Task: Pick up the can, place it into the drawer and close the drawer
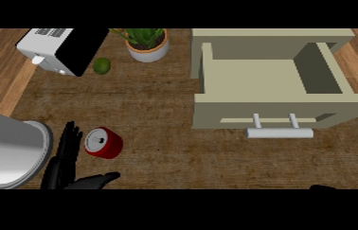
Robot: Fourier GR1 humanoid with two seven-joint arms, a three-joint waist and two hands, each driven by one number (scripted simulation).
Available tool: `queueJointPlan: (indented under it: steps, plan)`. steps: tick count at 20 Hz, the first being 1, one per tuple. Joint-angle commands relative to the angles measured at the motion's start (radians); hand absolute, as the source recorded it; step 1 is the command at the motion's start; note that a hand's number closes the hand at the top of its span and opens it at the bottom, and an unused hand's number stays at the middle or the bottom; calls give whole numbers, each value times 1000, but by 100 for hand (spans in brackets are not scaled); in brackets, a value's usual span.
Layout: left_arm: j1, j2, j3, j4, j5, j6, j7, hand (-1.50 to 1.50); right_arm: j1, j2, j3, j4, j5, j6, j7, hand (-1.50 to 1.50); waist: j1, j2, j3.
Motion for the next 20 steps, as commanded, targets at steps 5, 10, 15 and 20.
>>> queueJointPlan:
  steps: [5,10,15,20]
  plan:
    - [-54,38,66,197,34,-46,-130,-150,58,19,-32,-55,-3,42,-9,-150,-1,0,0]
    - [-189,33,106,412,45,-22,-179,-150,-29,24,12,-34,41,12,56,-150,-1,1,0]
    - [-237,40,121,532,55,-22,-258,-150,-61,-15,-67,-68,-35,26,115,-150,-1,0,0]
    - [-328,61,120,582,60,-6,-239,-150,9,51,-21,-67,25,44,52,-150,-2,0,0]
